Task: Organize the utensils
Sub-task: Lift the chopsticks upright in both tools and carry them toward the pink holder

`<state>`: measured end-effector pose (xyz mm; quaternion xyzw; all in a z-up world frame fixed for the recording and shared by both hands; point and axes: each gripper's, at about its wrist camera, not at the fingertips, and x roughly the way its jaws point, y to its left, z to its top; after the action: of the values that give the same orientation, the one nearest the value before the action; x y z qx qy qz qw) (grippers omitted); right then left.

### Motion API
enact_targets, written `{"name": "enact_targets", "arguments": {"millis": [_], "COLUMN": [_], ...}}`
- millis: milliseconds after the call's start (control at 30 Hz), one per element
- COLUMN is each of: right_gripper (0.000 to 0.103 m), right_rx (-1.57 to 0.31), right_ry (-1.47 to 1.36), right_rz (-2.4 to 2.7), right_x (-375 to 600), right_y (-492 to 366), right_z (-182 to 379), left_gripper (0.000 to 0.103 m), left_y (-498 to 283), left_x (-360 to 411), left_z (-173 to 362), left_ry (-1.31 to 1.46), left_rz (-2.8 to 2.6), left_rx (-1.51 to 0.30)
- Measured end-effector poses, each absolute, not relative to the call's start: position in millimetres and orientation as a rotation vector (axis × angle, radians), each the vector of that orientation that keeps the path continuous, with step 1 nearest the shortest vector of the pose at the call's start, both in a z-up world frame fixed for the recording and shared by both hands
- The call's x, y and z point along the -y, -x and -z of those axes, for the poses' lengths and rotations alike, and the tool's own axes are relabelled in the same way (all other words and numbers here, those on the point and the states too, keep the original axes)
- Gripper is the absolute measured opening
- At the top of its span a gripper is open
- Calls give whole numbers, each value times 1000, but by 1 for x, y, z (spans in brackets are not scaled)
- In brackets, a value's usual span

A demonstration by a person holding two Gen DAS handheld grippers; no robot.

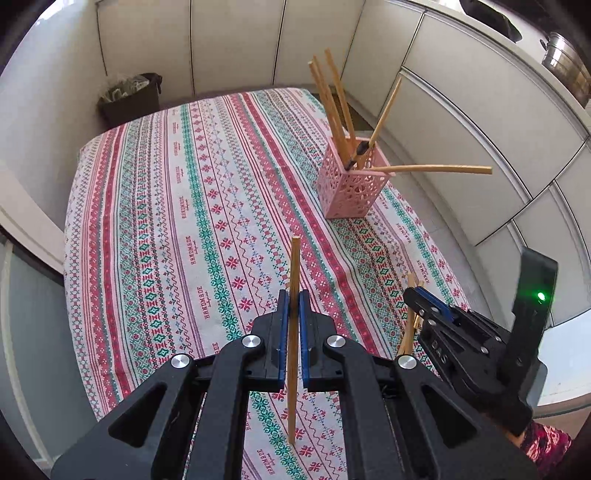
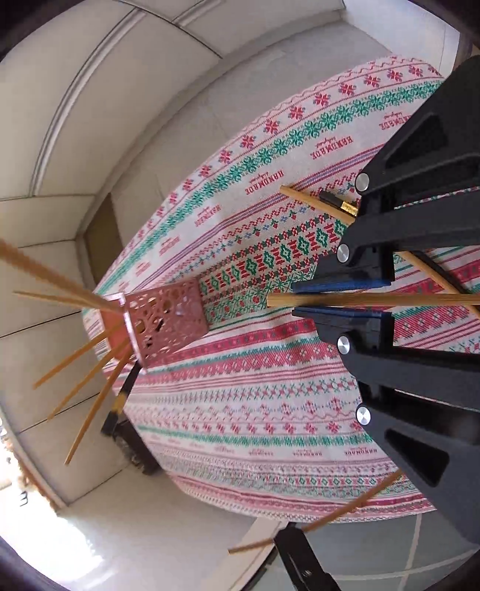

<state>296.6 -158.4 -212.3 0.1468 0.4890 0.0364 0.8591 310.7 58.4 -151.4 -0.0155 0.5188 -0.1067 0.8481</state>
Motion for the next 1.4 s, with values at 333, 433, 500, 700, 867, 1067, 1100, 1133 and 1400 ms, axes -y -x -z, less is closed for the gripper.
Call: {"name": "enact_targets", "arguments": {"millis": [333, 433, 500, 700, 867, 1067, 1100, 1133, 1400], "right_gripper": [8, 8, 8, 8, 8, 8, 8, 8, 8], "right_rx": [-855, -818, -794, -712, -648, -531, -502, -466, -147], "right_ry": [-354, -360, -362, -386, -436, -520, -528, -535, -488], "right_rz": [-145, -152, -159, -174, -209, -256, -262, -266, -231], "right_x": [201, 215, 221, 239, 260, 285, 288, 290, 303], "right_y": [-235, -221, -212, -200, -203, -229, -236, -242, -302], "right_z": [127, 104, 90, 43, -4, -72, -81, -91, -129], "left_gripper": [5, 4, 4, 4, 4, 5, 5, 5, 5], "left_y": [-254, -241, -237, -232, -237, -266, -272, -278, -334], "left_x": [-27, -18, -15, -10, -4, -11, -12, -11, 9], "left_z": [99, 90, 85, 70, 48, 2, -6, -14, -31], "left_ry": [1, -26, -33, -46, -64, 48, 65, 79, 117], "left_rz": [195, 179, 180, 168, 173, 250, 255, 260, 235], "left_rx": [-907, -870, -860, -823, -773, -699, -680, -659, -559]}}
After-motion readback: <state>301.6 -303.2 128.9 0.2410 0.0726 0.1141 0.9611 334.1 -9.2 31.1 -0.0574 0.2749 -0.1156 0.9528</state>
